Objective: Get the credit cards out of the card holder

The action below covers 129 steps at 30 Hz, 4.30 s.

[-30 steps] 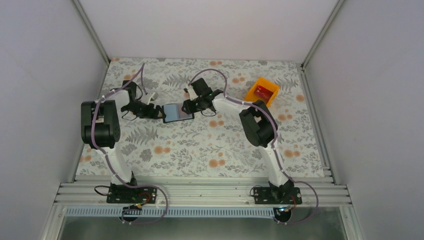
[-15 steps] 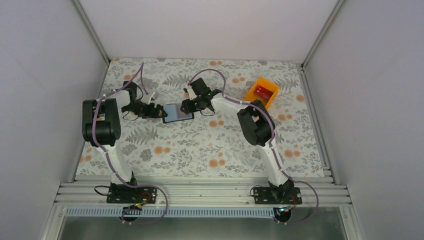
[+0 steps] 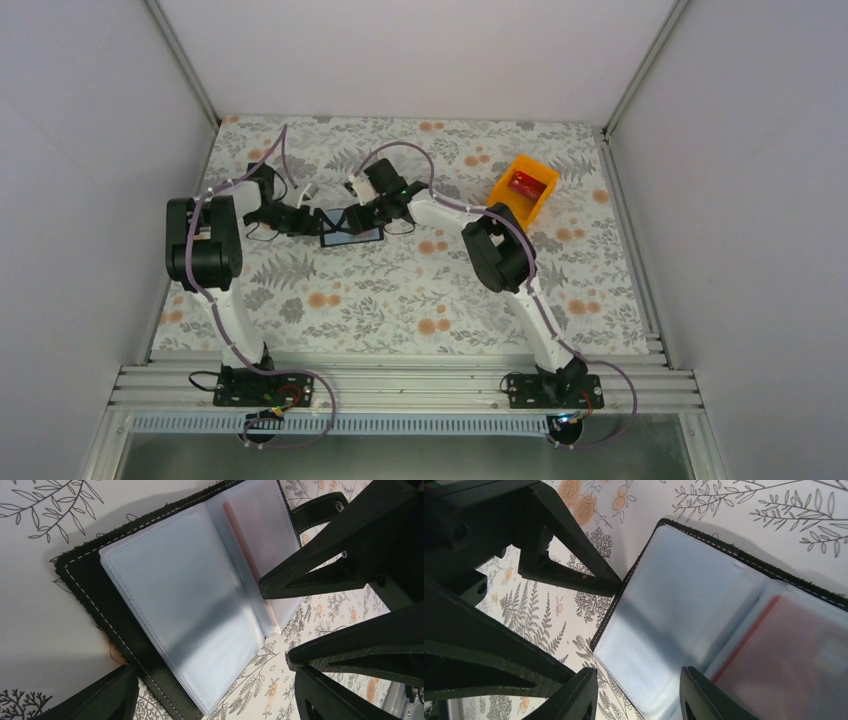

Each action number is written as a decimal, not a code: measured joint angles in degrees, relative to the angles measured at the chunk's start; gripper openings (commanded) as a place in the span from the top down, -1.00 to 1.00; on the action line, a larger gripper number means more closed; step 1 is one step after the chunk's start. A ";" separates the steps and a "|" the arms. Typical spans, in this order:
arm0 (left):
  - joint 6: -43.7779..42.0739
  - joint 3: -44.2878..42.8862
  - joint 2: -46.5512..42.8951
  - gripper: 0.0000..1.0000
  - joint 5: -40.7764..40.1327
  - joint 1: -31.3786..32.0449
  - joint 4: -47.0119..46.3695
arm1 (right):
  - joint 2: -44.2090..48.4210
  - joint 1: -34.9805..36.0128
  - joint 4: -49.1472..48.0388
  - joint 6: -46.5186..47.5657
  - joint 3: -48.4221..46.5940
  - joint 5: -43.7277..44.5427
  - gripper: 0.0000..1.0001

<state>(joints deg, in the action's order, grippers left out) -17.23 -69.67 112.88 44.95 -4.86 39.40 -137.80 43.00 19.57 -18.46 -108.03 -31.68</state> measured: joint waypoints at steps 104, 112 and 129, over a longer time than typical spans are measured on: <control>-15.63 -38.01 -19.98 0.95 5.20 9.92 16.46 | 60.02 -9.75 -14.69 17.25 12.79 23.80 -0.99; -14.01 -49.42 -27.76 0.95 15.82 10.08 18.58 | 65.40 -10.10 -13.16 19.80 19.78 1.07 -0.99; -6.43 -49.35 -30.21 0.95 24.30 11.47 16.41 | 60.46 -9.86 -2.91 25.97 14.62 -15.10 -0.25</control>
<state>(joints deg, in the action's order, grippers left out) -23.66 -119.02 82.67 69.25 6.61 55.81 -77.34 33.15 16.67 7.51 -93.41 -46.78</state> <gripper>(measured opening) 0.070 0.865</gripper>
